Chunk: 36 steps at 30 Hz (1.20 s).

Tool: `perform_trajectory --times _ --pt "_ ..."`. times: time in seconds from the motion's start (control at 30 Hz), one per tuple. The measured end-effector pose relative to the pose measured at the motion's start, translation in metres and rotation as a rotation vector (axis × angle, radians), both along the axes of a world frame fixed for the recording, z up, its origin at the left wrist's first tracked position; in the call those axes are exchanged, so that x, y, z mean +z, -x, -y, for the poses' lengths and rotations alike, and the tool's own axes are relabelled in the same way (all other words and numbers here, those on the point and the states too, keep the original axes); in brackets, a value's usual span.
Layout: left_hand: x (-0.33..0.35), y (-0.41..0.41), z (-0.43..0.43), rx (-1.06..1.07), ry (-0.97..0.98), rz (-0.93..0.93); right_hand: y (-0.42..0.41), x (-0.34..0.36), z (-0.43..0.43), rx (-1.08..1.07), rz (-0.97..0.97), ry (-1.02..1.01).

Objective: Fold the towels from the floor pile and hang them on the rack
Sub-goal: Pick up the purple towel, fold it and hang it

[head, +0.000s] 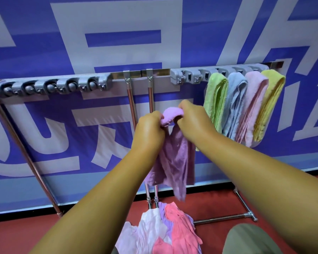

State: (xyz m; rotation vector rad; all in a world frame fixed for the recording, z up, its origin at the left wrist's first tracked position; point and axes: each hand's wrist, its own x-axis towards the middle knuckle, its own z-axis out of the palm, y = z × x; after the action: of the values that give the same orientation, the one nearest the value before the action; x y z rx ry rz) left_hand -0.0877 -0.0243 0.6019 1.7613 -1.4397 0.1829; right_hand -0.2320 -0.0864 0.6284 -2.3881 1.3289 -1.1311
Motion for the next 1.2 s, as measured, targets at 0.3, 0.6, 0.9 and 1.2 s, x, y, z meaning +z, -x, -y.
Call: perform_trajectory --times 0.3,0.6,0.9,1.2 --pt "-0.008 -0.013 -0.001 0.015 -0.037 0.039 0.000 -0.009 0.007 -0.014 -0.259 0.089" --pt "-0.009 -0.014 -0.007 -0.050 -0.075 0.053 -0.006 0.000 0.012 -0.026 -0.240 0.015" --pt "-0.008 -0.006 -0.027 -0.033 -0.143 0.000 -0.011 0.008 0.009 -0.025 -0.237 0.037" --pt "-0.050 -0.001 -0.029 0.083 -0.293 -0.229 -0.006 0.010 0.005 -0.036 -0.231 0.032"
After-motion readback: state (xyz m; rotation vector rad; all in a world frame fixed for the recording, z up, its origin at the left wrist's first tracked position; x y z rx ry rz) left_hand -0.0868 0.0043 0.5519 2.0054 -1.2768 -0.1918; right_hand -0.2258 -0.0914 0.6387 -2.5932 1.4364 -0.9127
